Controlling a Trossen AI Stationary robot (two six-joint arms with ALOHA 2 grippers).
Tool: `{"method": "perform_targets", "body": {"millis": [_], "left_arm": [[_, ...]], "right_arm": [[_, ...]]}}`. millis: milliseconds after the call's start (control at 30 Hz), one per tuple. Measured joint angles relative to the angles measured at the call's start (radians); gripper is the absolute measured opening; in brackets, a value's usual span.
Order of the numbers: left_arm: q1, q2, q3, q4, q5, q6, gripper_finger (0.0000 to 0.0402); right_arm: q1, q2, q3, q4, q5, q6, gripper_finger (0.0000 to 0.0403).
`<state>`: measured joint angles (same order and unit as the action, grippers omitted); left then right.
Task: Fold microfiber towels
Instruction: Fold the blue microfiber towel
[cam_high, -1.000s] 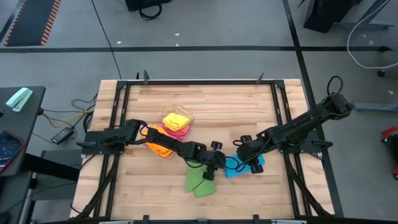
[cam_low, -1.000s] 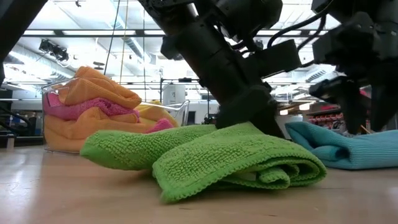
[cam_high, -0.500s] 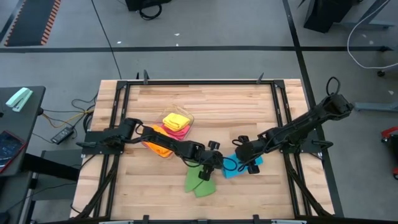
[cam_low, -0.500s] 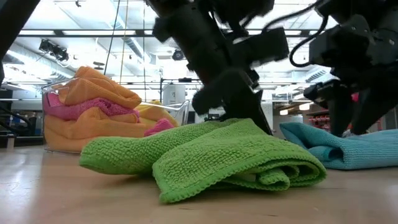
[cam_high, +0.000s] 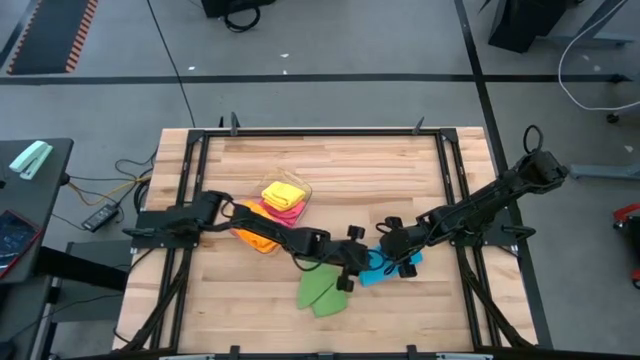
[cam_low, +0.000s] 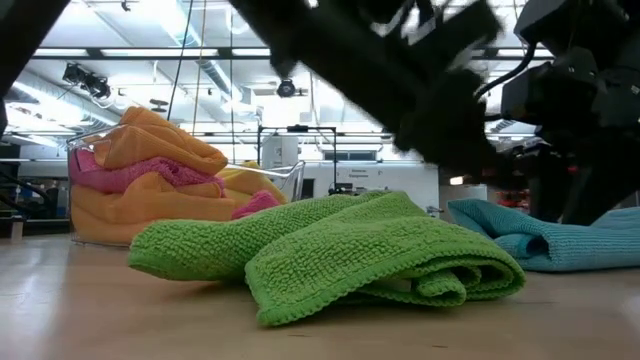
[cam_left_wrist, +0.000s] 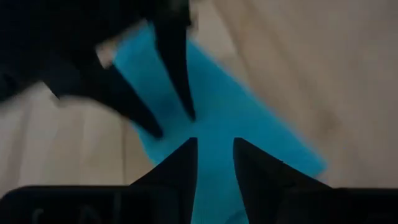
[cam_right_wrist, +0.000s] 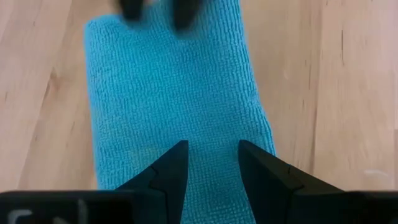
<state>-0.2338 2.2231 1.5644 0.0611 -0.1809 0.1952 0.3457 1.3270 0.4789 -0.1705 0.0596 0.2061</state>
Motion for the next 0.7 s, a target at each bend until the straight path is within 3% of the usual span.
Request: {"method": "perform_targets", "body": {"millis": [433, 700], "left_arm": [[0.013, 0.048, 0.001, -0.191, 0.029, -0.107, 0.0091], [-0.006, 0.047, 0.002, -0.216, 0.044, -0.107, 0.0081]], "right_arm": [[0.000, -0.006, 0.005, -0.031, -0.005, 0.014, 0.0149], [0.000, -0.055, 0.006, -0.176, -0.006, 0.055, 0.0149]]}}
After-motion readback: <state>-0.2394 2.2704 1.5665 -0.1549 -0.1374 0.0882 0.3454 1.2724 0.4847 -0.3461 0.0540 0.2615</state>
